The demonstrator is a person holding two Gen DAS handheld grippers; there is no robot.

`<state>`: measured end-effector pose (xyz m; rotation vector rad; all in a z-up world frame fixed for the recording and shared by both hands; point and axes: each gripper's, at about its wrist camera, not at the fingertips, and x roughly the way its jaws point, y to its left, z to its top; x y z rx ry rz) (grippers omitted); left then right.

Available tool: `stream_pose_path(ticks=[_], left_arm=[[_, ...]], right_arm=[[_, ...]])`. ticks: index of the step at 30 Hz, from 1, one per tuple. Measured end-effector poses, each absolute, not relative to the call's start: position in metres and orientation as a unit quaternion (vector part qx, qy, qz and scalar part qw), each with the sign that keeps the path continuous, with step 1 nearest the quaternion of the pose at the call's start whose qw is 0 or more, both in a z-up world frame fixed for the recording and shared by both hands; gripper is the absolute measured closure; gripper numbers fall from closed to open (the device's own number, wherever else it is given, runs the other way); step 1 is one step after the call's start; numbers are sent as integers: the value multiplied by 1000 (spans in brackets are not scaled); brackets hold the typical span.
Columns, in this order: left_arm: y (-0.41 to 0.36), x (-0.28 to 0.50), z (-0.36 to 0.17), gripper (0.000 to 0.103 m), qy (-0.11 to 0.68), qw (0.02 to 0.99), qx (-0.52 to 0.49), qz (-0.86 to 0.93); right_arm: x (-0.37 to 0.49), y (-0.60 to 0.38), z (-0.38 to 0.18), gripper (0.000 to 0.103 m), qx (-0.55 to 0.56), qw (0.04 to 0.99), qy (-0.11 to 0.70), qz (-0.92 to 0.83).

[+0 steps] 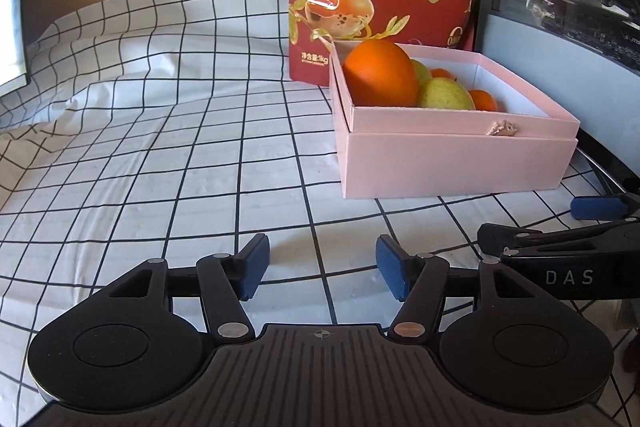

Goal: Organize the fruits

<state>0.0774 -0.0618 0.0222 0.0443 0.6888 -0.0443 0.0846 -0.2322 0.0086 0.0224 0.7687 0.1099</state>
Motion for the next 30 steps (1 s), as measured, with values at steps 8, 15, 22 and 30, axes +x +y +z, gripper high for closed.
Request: stream_pose_path(ticks=[8, 15, 22, 30], left_arm=[[-61, 79, 22, 37, 338, 941, 19, -23], [-61, 79, 22, 37, 338, 941, 20, -23], [-61, 79, 22, 37, 338, 941, 19, -23], [-61, 79, 22, 37, 338, 941, 19, -23]], right_arm=[[84, -232, 9, 0, 14, 928, 370, 37], [84, -232, 9, 0, 16, 928, 370, 38], [84, -232, 9, 0, 16, 928, 370, 38], [84, -232, 9, 0, 16, 928, 370, 38]])
